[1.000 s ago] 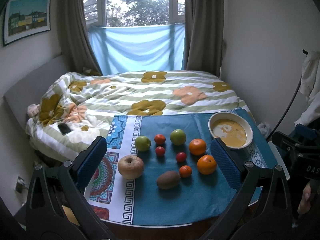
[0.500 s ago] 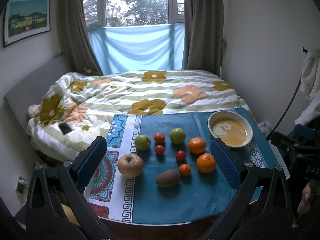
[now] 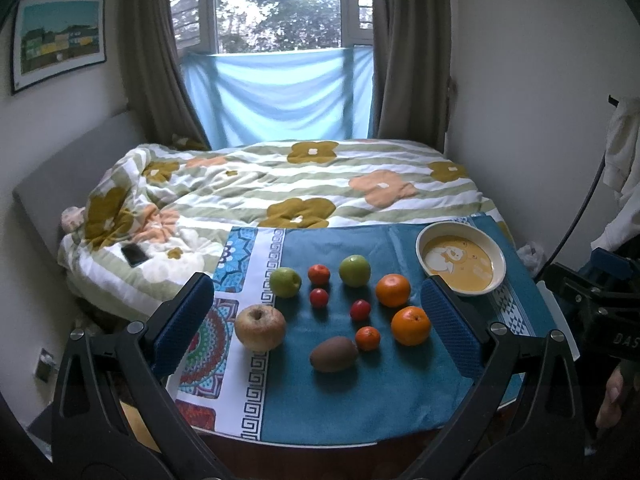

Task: Organize fruits
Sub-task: 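Reach the left tool to the large apple while the right tool reaches the kiwi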

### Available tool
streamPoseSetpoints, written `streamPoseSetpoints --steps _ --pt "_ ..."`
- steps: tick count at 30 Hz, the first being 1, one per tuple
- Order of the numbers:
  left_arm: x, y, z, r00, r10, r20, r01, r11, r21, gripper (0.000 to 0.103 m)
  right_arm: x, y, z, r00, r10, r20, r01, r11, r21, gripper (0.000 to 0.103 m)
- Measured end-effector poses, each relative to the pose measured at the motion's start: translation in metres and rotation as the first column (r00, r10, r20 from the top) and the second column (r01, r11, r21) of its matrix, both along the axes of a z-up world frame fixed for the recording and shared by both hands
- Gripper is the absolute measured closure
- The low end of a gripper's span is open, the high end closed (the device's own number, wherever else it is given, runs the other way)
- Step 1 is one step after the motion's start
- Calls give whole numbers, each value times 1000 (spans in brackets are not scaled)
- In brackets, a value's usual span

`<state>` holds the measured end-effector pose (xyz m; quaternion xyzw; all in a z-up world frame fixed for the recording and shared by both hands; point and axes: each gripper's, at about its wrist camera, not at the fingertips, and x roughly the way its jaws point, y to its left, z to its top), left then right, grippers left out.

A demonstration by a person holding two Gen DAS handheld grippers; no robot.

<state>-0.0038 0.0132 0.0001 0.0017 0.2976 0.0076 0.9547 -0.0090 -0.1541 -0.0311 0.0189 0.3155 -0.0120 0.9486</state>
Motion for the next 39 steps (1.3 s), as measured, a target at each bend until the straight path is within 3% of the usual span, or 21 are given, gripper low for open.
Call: streamPoseSetpoints --steps 6,15,20,31,39 --pt "1 3 -6 998 39 -50 -40 999 -18 0 -6 14 -5 998 36 -55 -37 999 -18 0" --pt "-5 23 -41 982 132 -132 -133 991 -1 0 7 38 -51 976 145 -160 -142 989 30 0" --pt "6 38 -59 977 131 -170 -131 991 11 0 23 48 -70 961 179 -212 -170 984 59 0" --pt "70 86 -113 960 -21 -281 26 1000 13 0 44 89 -125 938 167 -303 -154 986 65 0" --pt "120 96 -159 904 -183 -386 197 980 -3 0 65 126 -162 924 127 -360 -97 990 100 0"
